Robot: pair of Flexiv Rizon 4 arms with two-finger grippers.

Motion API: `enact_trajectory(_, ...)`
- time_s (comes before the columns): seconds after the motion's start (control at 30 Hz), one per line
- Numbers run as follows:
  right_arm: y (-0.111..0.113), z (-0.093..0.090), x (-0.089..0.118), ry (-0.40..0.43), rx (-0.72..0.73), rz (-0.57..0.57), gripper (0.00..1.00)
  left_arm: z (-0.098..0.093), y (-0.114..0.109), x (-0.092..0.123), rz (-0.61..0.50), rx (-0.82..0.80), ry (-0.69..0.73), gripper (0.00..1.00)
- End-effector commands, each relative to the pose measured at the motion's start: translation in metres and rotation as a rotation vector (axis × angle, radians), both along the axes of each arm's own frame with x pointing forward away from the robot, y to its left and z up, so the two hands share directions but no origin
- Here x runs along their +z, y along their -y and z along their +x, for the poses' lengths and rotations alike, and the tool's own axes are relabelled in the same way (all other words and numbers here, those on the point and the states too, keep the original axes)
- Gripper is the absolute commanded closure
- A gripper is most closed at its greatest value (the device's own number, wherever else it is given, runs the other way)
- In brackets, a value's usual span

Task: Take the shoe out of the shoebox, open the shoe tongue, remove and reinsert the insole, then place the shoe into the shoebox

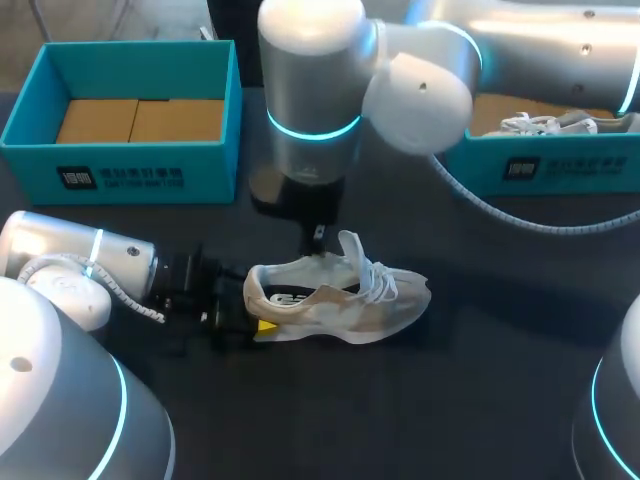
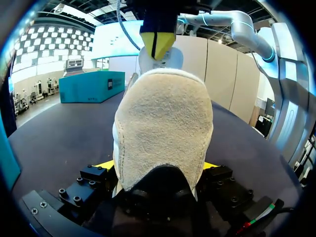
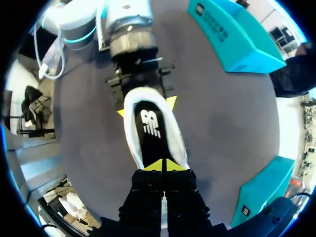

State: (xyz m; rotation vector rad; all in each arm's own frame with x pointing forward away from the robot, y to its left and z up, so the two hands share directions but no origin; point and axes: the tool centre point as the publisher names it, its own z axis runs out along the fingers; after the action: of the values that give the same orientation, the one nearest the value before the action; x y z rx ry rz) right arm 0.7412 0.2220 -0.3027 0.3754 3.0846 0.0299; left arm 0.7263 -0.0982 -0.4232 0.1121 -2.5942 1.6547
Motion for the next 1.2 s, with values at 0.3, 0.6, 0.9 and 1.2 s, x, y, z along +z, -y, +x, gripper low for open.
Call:
enact_trajectory(0.3,-0.002,0.002,-0.029,-0.067,-0.023,0.044,1.0,-0.001,0.0,-0.003,0.003,0.001,0.001,1.0)
enact_trajectory(0.6,-0.002,0.002,-0.029,-0.067,-0.023,0.044,1.0,-0.001,0.0,-0.003,0.003,0.001,0.001,1.0)
enact_trajectory(0.9,-0.004,0.002,-0.03,-0.059,0.003,0.024,1.0,-0.001,0.0,-0.003,0.003,0.001,0.001,1.0)
enact_trajectory(1.2,-0.008,-0.004,-0.044,0.048,0.12,-0.064,1.0,-0.001,0.0,-0.003,0.003,0.001,0.001,1.0)
